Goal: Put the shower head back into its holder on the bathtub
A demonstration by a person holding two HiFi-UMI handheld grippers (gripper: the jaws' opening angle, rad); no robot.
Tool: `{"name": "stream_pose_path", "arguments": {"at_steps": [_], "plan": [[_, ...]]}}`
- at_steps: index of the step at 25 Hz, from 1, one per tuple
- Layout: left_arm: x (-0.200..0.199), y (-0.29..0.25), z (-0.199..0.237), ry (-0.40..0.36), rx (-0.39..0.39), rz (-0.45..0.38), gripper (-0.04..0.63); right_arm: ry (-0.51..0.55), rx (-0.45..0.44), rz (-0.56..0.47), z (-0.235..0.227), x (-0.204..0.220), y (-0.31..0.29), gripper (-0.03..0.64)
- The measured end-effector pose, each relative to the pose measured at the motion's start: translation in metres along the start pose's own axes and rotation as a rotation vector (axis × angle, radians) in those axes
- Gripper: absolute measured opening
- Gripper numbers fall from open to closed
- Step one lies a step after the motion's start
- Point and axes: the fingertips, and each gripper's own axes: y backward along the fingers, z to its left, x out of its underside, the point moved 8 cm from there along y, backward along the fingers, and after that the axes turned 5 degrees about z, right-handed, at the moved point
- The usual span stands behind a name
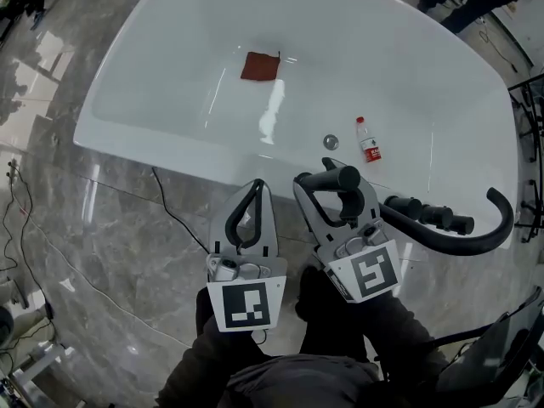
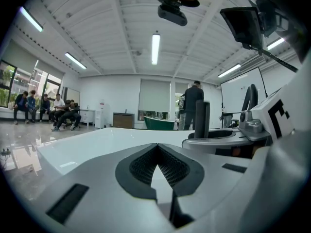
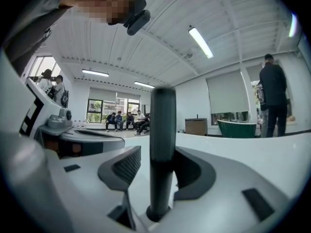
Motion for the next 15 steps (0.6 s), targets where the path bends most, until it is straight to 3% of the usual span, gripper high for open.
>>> {"name": "stream_pose_path", "arguments": {"at_steps": [15], "plan": [[0.0024,-0.0037,0.0016,-0.016,0.0,0.006,0.003,-0.008,-0.003,0.011,-0.0019,0.0073,-0.0052,0.189]]}}
